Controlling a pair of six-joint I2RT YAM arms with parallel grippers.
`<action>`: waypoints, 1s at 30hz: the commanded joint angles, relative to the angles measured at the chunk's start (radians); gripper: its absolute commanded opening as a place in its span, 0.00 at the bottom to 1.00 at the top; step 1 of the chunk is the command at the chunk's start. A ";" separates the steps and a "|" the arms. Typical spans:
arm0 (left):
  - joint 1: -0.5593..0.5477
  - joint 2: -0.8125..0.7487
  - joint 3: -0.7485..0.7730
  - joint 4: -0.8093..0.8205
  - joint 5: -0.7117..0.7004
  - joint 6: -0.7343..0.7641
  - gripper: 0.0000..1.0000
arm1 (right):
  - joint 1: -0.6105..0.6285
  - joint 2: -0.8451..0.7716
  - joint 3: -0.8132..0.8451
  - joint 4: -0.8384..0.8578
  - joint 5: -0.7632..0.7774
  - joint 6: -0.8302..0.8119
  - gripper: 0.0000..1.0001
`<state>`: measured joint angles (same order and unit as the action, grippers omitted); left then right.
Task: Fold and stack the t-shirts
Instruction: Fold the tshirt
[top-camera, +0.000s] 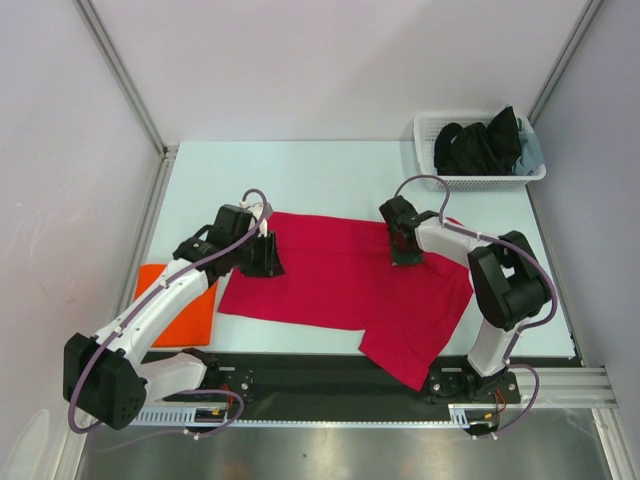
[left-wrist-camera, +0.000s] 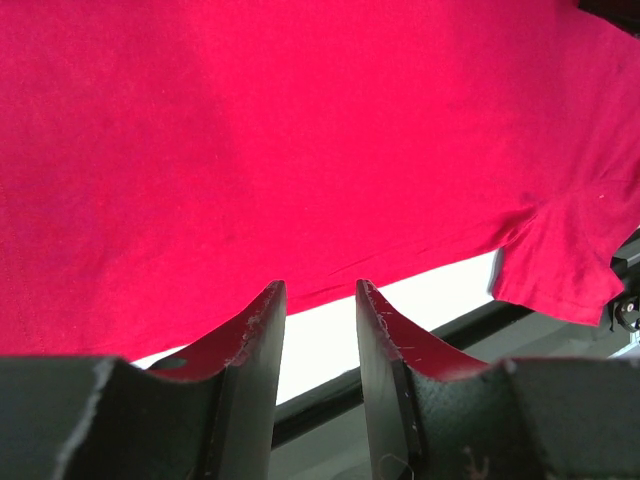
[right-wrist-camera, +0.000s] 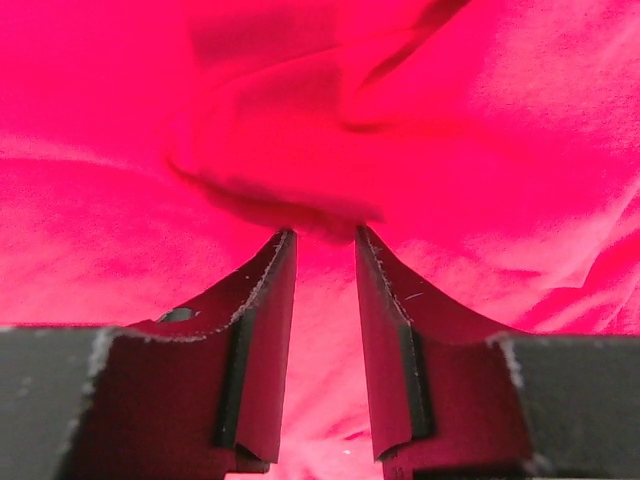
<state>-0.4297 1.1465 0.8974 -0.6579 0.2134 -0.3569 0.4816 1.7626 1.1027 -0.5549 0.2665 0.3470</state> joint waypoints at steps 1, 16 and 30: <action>0.000 -0.010 0.009 0.000 0.001 0.019 0.40 | -0.015 0.014 0.031 0.015 0.019 -0.022 0.34; 0.000 -0.002 0.018 0.000 -0.006 0.019 0.40 | 0.000 0.011 0.161 -0.203 -0.042 -0.005 0.05; 0.000 0.042 0.001 0.018 0.001 0.027 0.39 | 0.060 -0.009 0.201 -0.419 -0.237 0.108 0.06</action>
<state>-0.4297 1.1858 0.8974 -0.6628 0.2131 -0.3561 0.5198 1.7771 1.2839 -0.9051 0.0689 0.4088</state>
